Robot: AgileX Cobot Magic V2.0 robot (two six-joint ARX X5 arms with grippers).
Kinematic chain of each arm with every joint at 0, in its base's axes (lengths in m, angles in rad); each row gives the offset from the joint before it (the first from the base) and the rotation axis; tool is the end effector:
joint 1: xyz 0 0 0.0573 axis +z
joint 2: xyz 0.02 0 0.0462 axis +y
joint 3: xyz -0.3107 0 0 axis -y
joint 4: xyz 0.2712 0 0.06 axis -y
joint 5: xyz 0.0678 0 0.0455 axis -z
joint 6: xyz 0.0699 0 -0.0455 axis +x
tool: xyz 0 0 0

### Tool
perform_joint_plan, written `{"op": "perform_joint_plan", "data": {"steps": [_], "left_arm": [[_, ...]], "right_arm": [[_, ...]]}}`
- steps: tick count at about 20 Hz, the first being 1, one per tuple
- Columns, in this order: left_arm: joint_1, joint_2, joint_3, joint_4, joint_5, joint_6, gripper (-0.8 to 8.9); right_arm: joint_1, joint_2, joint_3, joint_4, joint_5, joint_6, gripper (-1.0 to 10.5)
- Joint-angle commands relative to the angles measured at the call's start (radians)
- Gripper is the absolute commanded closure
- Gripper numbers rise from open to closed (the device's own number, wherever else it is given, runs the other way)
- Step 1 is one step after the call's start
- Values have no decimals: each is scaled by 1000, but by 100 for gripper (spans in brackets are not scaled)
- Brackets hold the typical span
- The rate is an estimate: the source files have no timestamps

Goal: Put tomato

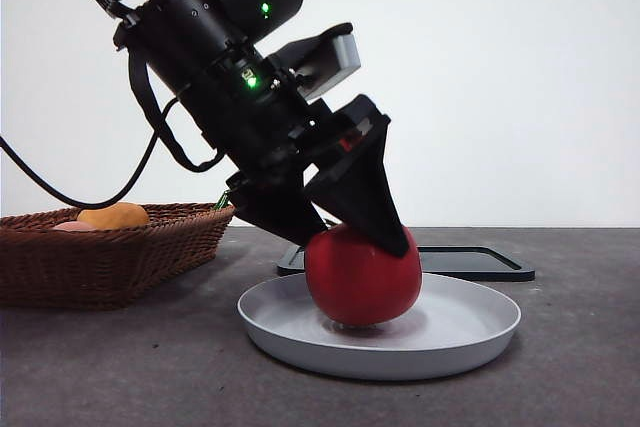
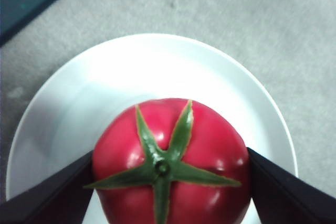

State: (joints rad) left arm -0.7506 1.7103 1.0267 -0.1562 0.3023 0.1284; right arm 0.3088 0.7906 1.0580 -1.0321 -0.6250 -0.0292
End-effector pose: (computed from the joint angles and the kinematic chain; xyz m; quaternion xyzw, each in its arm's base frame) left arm 0.2792 -0.2889 0.1863 0.1411 0.3672 -0.4834 0.7820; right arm 0.1181 0.0806 0.3677 0.0466 0.3623 0.4230 0.8293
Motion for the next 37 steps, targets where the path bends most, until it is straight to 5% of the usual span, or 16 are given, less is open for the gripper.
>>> {"op": "perform_joint_plan", "data": {"steps": [1, 6, 15, 23, 29, 37], "left_arm": [[-11, 19, 19, 16, 2, 22, 470], [-11, 19, 20, 17, 1, 21, 311], [-7, -3, 27, 13, 2, -31, 311], [56, -230, 29, -32, 1, -44, 312], [184, -450, 29, -199, 11, -82, 313], [401, -711, 29, -613, 90, -36, 313]], "right_arm": [[6, 6, 16, 5, 1, 3, 551], [6, 6, 16, 5, 1, 3, 551], [6, 6, 16, 4, 0, 3, 551], [6, 6, 16, 6, 7, 3, 551], [6, 6, 16, 18, 31, 2, 551], [6, 41, 16, 63, 30, 3, 551]]}}
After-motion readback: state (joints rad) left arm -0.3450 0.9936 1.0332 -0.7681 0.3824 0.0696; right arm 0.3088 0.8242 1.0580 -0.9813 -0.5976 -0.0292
